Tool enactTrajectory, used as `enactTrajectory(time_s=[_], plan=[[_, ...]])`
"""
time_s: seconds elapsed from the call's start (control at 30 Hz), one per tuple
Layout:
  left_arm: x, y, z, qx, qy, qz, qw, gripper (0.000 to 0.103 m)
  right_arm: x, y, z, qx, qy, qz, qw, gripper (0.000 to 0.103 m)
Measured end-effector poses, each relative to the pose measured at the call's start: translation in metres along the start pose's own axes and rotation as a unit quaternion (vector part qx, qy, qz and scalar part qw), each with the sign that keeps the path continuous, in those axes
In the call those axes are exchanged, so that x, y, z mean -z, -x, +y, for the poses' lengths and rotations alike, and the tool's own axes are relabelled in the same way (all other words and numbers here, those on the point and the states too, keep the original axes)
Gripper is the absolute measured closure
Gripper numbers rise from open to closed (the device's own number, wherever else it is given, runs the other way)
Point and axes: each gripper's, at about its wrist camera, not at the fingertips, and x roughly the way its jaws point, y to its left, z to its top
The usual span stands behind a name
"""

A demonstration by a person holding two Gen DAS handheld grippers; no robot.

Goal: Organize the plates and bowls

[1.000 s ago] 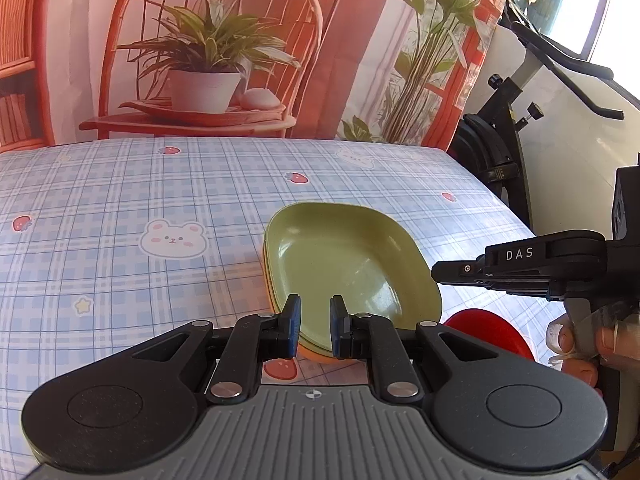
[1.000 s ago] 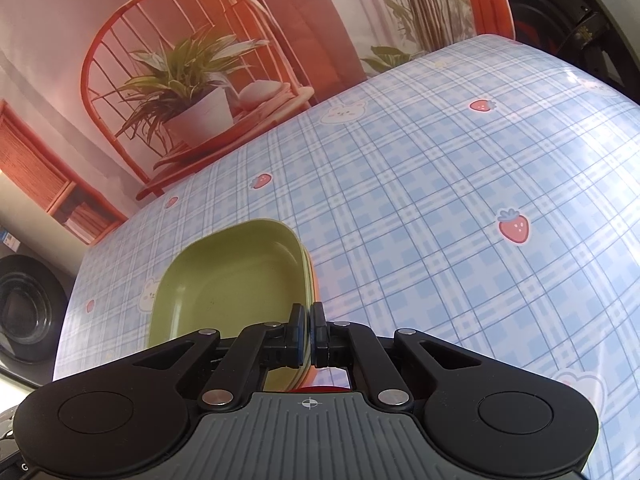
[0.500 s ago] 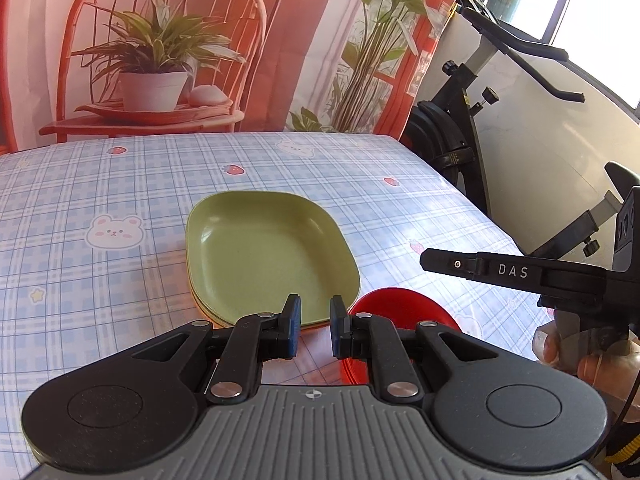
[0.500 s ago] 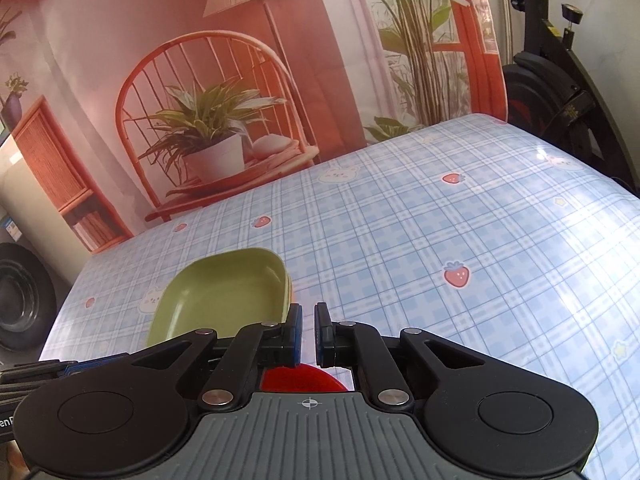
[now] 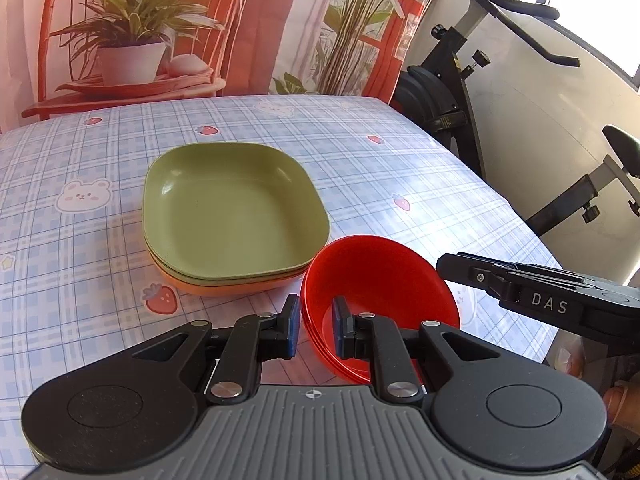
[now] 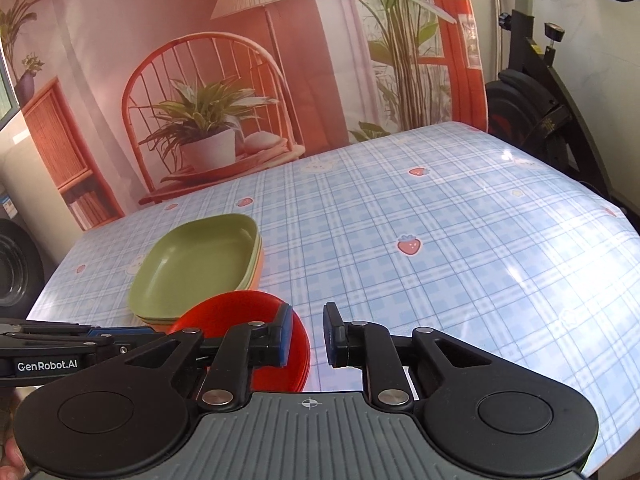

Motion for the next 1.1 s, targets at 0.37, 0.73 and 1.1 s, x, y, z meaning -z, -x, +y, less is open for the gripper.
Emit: enactTrajectory(time_s=[0.37,0.73,1.1], plan=[[0.001,-0.005,0.001,-0.005,0.011,0.011,0.9999,0.073,0.012,-0.010,-0.006,-0.002,-0.027,0.023,0.999,0.085],[0.007,-0.013,-0.006,-0.001,0.012,0.016,0.9998,0.073,0.019,-0.013,-0.011,-0.013,-0.053,0.036,0.998,0.085],[0.010,-0.010,-0.004,-0.002,0.031,0.008,0.9995,0.084,0.021,-0.017,-0.015,-0.021,-0.068,0.046,0.996,0.086]])
